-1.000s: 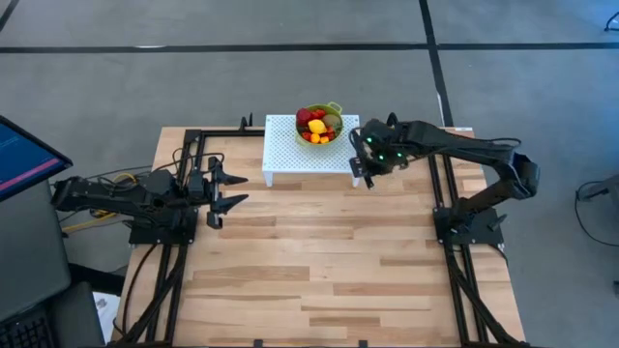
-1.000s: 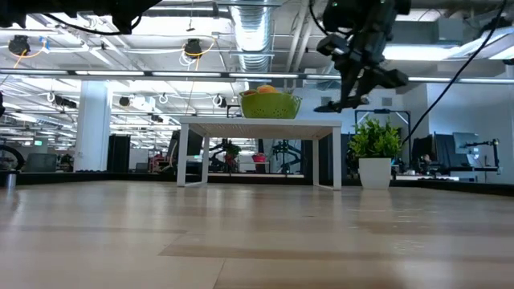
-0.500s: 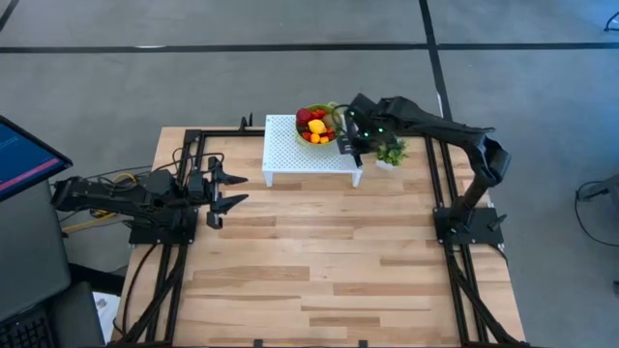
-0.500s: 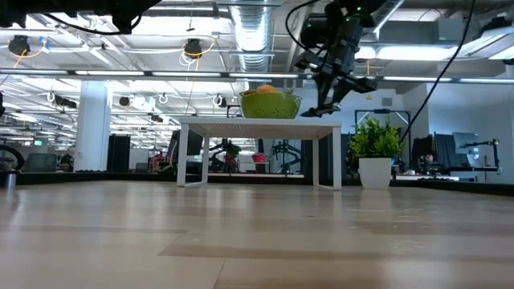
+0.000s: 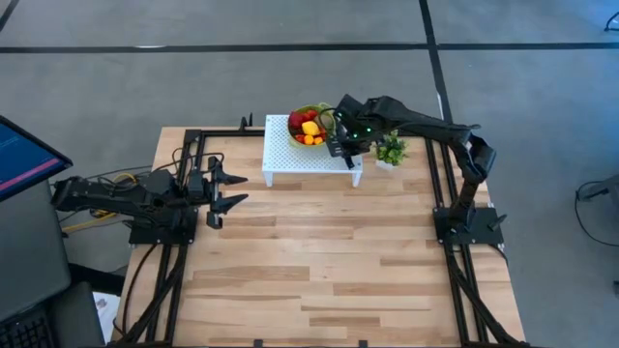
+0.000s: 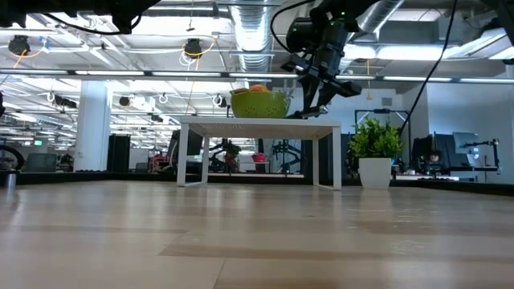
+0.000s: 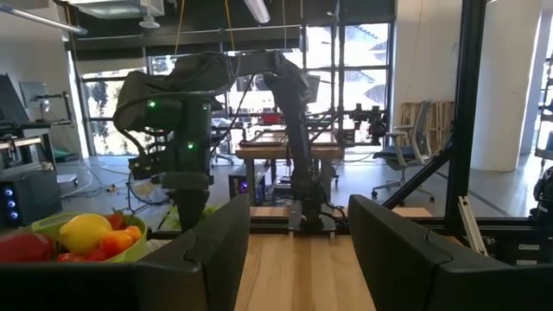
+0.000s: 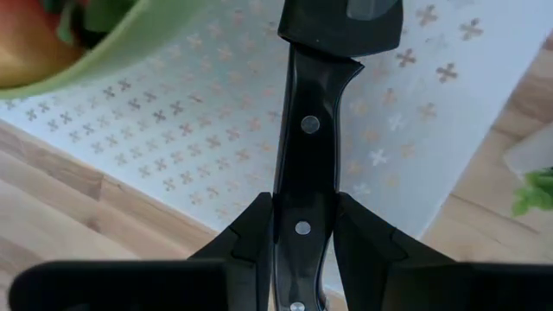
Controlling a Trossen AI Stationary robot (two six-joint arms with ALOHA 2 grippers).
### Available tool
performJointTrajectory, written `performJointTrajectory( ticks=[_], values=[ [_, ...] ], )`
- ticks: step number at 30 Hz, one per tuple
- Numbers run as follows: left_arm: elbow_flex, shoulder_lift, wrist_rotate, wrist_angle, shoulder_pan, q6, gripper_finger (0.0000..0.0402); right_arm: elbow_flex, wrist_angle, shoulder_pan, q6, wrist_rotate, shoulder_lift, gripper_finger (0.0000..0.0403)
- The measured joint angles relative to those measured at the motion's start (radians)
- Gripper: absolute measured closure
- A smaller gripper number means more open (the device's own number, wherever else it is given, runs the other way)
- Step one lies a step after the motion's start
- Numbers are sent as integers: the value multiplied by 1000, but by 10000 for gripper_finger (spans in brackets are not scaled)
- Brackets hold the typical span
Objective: Pick & Place Fruit
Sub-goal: Put the black knife on the shelf to the right of the green strainer bowl, then return to Home Position
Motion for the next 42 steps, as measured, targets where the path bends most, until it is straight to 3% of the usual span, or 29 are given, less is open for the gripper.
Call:
performJointTrajectory(
  ticks=[12, 20, 27, 38, 42],
  values=[
    [0, 0, 0, 3, 0, 0, 211, 0, -46, -2, 3, 3, 0, 319],
    [0, 0, 0, 4, 0, 0, 211, -2, -36, 6, 3, 18, 18, 270],
    [0, 0, 0, 4, 0, 0, 211, 0, -21, 4, -6, 26, 27, 263],
    [0, 0, 0, 4, 0, 0, 211, 0, 16, -1, -99, 33, -93, 276],
    [0, 0, 0, 4, 0, 0, 211, -1, 88, 76, -160, 150, -165, 278]
  ],
)
